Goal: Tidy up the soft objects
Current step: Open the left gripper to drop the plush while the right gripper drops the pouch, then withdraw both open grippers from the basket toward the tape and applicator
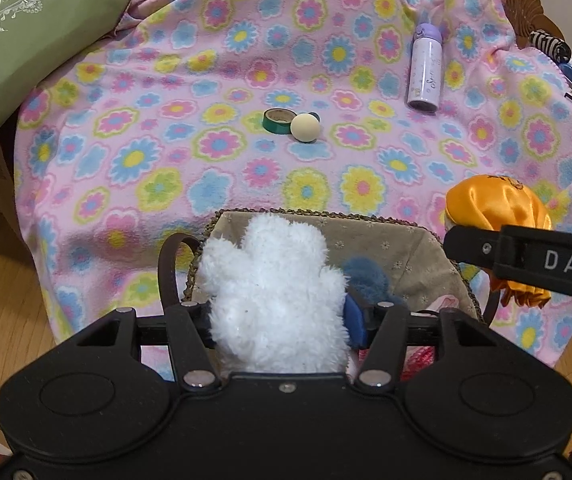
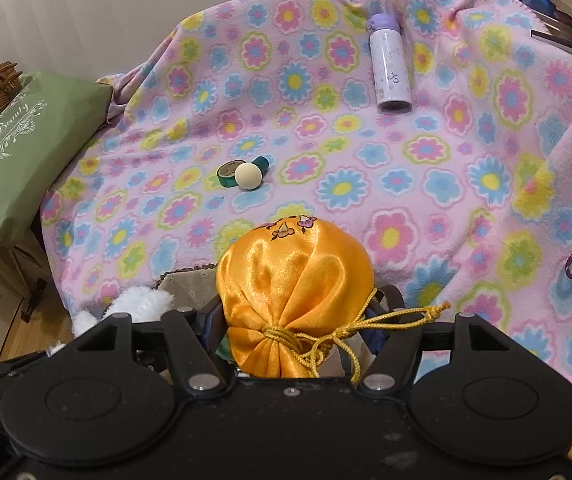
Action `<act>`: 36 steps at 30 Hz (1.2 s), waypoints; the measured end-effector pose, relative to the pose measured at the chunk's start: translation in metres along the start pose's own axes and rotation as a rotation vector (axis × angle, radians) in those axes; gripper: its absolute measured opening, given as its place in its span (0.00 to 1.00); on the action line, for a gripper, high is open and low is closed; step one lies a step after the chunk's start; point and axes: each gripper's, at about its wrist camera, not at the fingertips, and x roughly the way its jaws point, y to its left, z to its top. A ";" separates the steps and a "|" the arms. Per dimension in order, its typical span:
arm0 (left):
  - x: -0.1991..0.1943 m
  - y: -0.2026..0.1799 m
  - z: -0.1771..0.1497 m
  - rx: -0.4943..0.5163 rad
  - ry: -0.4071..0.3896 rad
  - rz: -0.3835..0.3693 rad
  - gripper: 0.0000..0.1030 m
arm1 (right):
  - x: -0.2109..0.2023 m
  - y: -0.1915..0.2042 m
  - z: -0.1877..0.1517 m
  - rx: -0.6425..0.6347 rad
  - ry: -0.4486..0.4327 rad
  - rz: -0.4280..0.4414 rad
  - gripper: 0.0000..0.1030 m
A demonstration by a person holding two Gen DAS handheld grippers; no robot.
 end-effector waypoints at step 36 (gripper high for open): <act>-0.003 -0.001 -0.001 0.009 -0.018 0.053 0.60 | 0.000 -0.007 0.001 0.024 0.010 0.000 0.74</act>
